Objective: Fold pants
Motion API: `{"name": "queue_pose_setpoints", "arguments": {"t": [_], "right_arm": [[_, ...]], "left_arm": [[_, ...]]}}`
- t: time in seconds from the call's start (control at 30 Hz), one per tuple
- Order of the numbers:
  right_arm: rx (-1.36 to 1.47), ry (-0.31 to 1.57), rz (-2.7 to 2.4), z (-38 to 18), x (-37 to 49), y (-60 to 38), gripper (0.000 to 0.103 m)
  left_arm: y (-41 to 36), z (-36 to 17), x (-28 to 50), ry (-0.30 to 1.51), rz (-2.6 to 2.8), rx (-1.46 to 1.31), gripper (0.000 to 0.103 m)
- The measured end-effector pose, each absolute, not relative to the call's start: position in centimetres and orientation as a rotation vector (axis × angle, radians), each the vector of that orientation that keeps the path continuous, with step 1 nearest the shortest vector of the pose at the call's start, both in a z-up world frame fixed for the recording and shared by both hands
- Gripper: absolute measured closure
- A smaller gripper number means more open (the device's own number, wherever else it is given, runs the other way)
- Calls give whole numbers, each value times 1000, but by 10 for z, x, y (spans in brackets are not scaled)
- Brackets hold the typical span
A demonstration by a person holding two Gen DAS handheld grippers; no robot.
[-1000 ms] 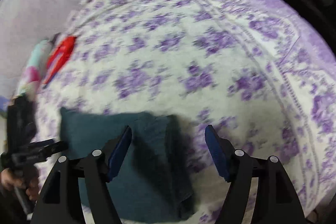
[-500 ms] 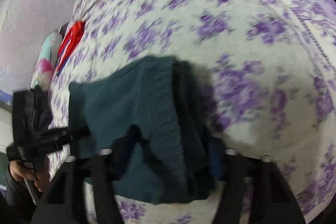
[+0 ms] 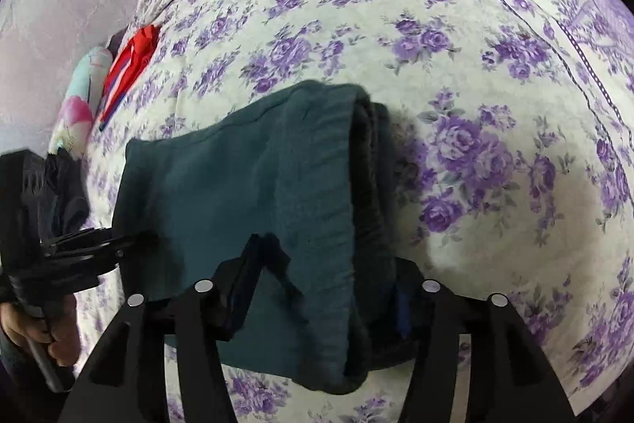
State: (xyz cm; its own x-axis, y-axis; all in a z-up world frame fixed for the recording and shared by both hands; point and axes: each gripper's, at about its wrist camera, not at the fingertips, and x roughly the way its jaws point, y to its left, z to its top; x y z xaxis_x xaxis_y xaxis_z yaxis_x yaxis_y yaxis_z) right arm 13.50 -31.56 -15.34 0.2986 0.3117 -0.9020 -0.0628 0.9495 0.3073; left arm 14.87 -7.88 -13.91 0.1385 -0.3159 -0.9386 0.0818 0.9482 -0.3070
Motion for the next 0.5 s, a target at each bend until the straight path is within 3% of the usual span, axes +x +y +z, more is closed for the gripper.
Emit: {"name": "queue_pose_setpoints", "arguments": {"t": [0.07,0.13,0.2,0.23,0.27,0.5], "right_arm": [[214,1249,241,-155,135,-314,46],[231,1247,235,-154,135,-317,66],[252,1241,245,-150,134,-322,74],[255,1231,249,-147,133,-324,75],[261,1222,254,-142,132,-326,76],[267,1129,365,-103,125,-309,77]], "left_arm": [[-76,-146,148,1420,-309,-222,46],[-76,-152,147,1425,-328,-221,51],[-74,-152,146,1410,-325,-209,66],[-73,-150,147,1402,-332,-216,83],[-72,-147,147,1397,-338,-226,88],[-72,-102,132,1263,-362,-199,91]]}}
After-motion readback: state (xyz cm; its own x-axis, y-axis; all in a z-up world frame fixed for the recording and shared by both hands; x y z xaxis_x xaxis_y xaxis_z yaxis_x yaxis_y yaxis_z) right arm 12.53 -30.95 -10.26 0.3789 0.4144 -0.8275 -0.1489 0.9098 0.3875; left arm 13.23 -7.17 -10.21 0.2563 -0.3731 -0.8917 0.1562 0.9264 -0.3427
